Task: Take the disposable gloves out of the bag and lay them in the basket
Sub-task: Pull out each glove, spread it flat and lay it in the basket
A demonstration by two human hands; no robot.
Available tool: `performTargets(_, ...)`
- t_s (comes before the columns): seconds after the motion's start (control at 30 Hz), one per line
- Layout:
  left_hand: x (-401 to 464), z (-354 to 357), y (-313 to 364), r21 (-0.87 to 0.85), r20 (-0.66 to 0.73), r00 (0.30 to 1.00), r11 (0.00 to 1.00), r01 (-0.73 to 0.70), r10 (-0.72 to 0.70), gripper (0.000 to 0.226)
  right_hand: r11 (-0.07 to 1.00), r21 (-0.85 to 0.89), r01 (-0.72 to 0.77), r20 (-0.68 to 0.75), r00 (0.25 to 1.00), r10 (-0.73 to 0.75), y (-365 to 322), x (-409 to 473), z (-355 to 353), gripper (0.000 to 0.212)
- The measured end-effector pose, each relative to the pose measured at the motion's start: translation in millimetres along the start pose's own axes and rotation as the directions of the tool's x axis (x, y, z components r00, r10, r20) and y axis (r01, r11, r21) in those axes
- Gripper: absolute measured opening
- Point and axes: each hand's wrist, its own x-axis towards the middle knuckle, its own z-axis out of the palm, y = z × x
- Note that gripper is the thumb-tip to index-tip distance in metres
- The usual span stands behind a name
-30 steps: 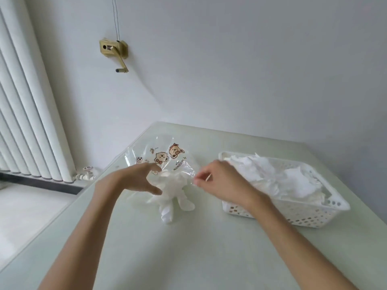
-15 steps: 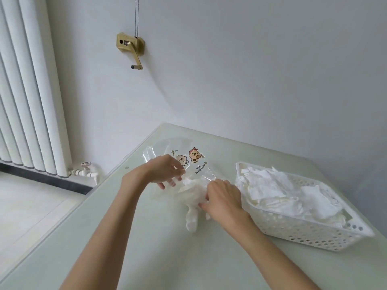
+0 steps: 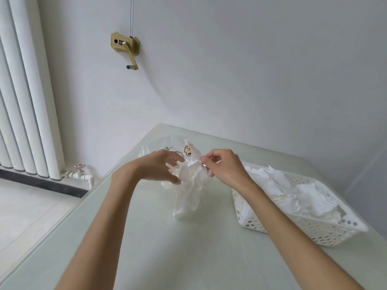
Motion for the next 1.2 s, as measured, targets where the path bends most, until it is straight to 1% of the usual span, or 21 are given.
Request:
performTargets(0.03, 2, 4, -1, -0.004, -0.011, 1.000, 1.000, 0.003, -0.003, 0.066, 1.000, 0.011, 0.008, 0.015, 1.000, -0.008, 0, -1, 0, 0.017)
performTargets(0.1, 9, 17, -3, 0.046, -0.107, 0.994, 0.998, 0.041, -0.036, 0.071, 0.998, 0.060, 0.015, 0.076, 0.997, -0.020, 0, -4, 1, 0.017)
performTargets(0.13, 12, 24, -3, 0.091, -0.167, 0.985, 0.994, 0.064, -0.048, 0.069, 0.995, 0.101, 0.013, 0.081, 0.996, -0.021, 0, -5, 1, 0.017)
performTargets(0.23, 18, 36, 0, 0.173, -0.280, 0.958, 0.979, 0.109, -0.057, 0.053, 0.973, 0.233, 0.005, -0.044, 0.999, 0.006, 4, -3, -7, 0.019)
performTargets(0.27, 19, 37, 0, 0.181, -0.308, 0.949, 0.976, 0.121, -0.061, 0.048, 0.961, 0.277, -0.012, -0.058, 0.998, 0.029, 5, -1, -12, 0.020)
performTargets(0.33, 20, 35, -2, 0.200, -0.326, 0.943, 0.970, 0.138, -0.067, 0.042, 0.926, 0.372, -0.065, -0.011, 0.997, 0.074, 5, -1, -23, 0.019)
performTargets(0.43, 20, 36, -5, 0.243, -0.270, 0.960, 0.959, 0.148, -0.079, 0.043, 0.877, 0.474, -0.078, -0.050, 0.992, 0.115, 5, 0, -40, 0.018)
performTargets(0.53, 22, 38, -7, 0.246, -0.177, 0.977, 0.956, 0.158, -0.116, 0.049, 0.826, 0.544, -0.144, 0.034, 0.988, 0.150, 5, 1, -46, 0.020)
performTargets(0.57, 21, 35, -7, 0.217, -0.114, 0.986, 0.966, 0.143, -0.120, 0.054, 0.775, 0.607, -0.175, 0.053, 0.982, 0.180, 7, 2, -46, 0.019)
performTargets(0.6, 20, 31, -6, 0.161, -0.046, 0.992, 0.979, 0.121, -0.115, 0.059, 0.697, 0.686, -0.209, 0.077, 0.973, 0.217, 9, 2, -47, 0.018)
performTargets(0.67, 13, 17, 3, 0.013, 0.032, 0.999, 0.999, 0.038, -0.038, 0.070, 0.536, 0.800, -0.268, 0.140, 0.953, 0.267, 12, -1, -49, 0.019)
performTargets(0.7, 7, 11, 11, -0.068, 0.018, 0.999, 0.997, -0.029, 0.031, 0.074, 0.495, 0.819, -0.290, 0.167, 0.946, 0.277, 14, -4, -50, 0.020)
performTargets(0.73, 1, 5, 20, -0.141, -0.037, 0.993, 0.983, -0.117, 0.113, 0.079, 0.475, 0.824, -0.309, 0.197, 0.942, 0.272, 14, -7, -51, 0.020)
performTargets(0.77, -4, 2, 32, -0.185, -0.120, 0.972, 0.957, -0.224, 0.204, 0.083, 0.471, 0.819, -0.329, 0.231, 0.939, 0.255, 14, -12, -52, 0.020)
performTargets(0.83, -13, 4, 53, -0.204, -0.258, 0.894, 0.884, -0.422, 0.367, 0.084, 0.498, 0.789, -0.359, 0.284, 0.933, 0.222, 11, -22, -50, 0.025)
performTargets(0.9, -15, 11, 69, -0.200, -0.275, 0.847, 0.835, -0.513, 0.455, 0.070, 0.529, 0.761, -0.376, 0.313, 0.927, 0.208, 11, -31, -50, 0.030)
performTargets(0.97, -9, 22, 75, -0.153, -0.266, 0.842, 0.841, -0.518, 0.470, 0.046, 0.517, 0.765, -0.385, 0.345, 0.922, 0.177, 14, -39, -51, 0.031)
performTargets(1.03, -3, 33, 78, -0.085, -0.295, 0.841, 0.864, -0.497, 0.454, 0.024, 0.550, 0.744, -0.378, 0.388, 0.916, 0.104, 19, -45, -57, 0.031)
performTargets(1.1, 1, 44, 84, -0.092, -0.343, 0.838, 0.872, -0.480, 0.425, 0.014, 0.593, 0.722, -0.357, 0.411, 0.910, 0.048, 29, -52, -64, 0.024)
performTargets(1.17, 4, 49, 91, -0.107, -0.430, 0.820, 0.881, -0.461, 0.376, 0.012, 0.636, 0.684, -0.357, 0.389, 0.916, 0.096, 41, -54, -69, 0.043)
performTargets(1.2, 6, 51, 96, -0.114, -0.478, 0.807, 0.887, -0.447, 0.346, 0.009, 0.685, 0.643, -0.344, 0.350, 0.927, 0.137, 48, -56, -73, 0.048)
